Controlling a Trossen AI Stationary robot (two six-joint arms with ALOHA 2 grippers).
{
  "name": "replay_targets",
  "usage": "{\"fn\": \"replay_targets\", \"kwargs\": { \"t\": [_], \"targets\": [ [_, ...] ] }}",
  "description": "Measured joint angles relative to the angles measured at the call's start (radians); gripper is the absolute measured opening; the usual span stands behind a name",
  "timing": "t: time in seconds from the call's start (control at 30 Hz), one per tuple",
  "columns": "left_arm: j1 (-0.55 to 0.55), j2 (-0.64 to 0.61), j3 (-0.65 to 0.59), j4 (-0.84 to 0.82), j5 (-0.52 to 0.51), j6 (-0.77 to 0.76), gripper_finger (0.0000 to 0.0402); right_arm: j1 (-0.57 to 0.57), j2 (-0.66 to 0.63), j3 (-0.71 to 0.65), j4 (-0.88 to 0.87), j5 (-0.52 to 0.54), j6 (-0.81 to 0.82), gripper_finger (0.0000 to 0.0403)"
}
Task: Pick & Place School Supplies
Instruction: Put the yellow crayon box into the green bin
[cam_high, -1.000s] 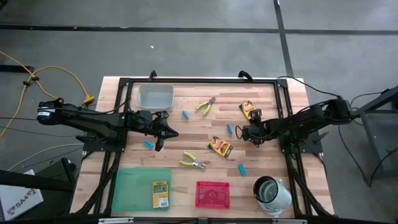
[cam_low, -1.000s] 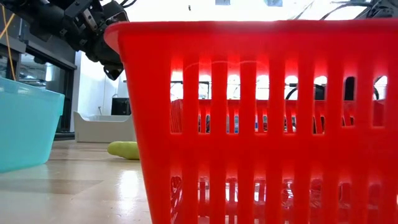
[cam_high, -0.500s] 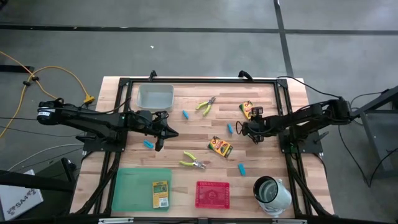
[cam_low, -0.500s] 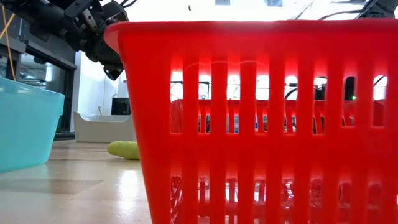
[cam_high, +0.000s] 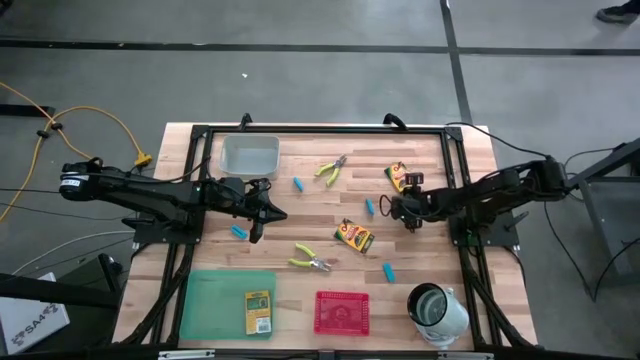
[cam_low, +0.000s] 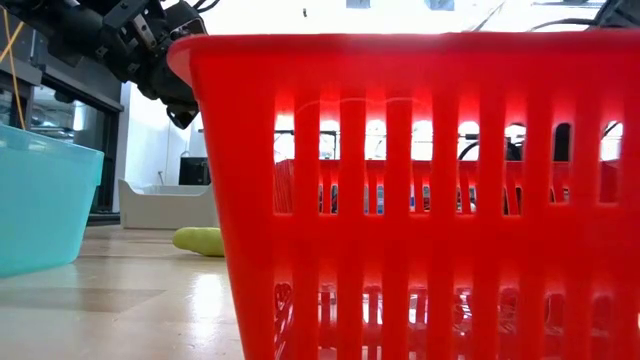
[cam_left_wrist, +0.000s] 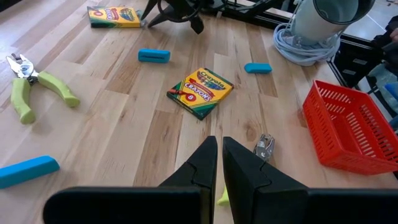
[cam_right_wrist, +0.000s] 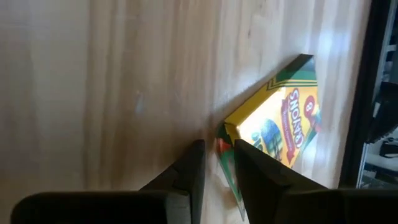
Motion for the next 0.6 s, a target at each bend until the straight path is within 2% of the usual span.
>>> {"fn": "replay_targets", "kwargs": {
  "t": [0.4,0.6],
  "targets": [
    [0.000,0.000,0.000,0.000,0.000,0.000,0.0024,0.000,0.001,-0.037,0.076,0.035,-0.001,0.0079],
    [0.000,0.000,0.000,0.000,0.000,0.000,0.0024,-0.001,0.002,-0.038,0.074,0.023,0.002,0.0056]
  ]
}}
